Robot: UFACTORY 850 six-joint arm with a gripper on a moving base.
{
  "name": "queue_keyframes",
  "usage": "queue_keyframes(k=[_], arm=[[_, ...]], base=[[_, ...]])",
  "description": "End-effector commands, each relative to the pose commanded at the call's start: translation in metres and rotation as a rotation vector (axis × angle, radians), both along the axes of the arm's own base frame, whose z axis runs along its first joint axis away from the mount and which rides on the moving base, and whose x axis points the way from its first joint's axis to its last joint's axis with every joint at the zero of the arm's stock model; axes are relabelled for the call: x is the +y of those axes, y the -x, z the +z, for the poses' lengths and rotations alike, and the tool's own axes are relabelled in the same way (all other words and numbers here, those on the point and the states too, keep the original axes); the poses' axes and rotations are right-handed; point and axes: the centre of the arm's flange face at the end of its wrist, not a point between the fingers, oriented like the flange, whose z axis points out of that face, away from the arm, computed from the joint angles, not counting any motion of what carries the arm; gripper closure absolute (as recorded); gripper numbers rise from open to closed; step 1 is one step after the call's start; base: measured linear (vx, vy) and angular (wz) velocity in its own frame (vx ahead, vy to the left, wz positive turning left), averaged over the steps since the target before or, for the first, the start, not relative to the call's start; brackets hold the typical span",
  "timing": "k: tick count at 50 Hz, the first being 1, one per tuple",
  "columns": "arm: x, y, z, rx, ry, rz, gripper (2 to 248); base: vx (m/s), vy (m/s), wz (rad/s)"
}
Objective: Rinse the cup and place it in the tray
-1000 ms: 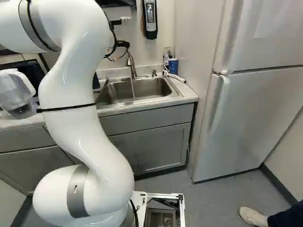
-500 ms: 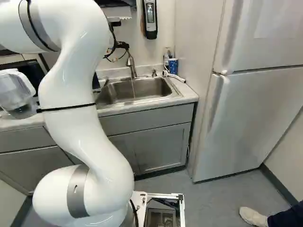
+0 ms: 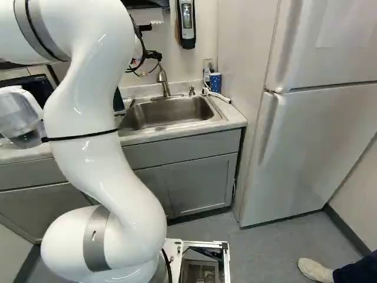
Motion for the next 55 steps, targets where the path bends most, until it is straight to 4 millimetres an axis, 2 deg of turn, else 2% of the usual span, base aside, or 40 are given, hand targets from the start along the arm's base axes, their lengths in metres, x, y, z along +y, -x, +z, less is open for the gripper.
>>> queue_keyframes(k=[25, 55], arm=[[-0.033, 0.04, 0.005, 0.017, 0.004, -0.037, 3], [-0.064, 0.102, 0.0, 0.129, 0.027, -0.06, 3]], base=[[0.0, 0.0, 0.0], [0.0, 0.0, 0.0]])
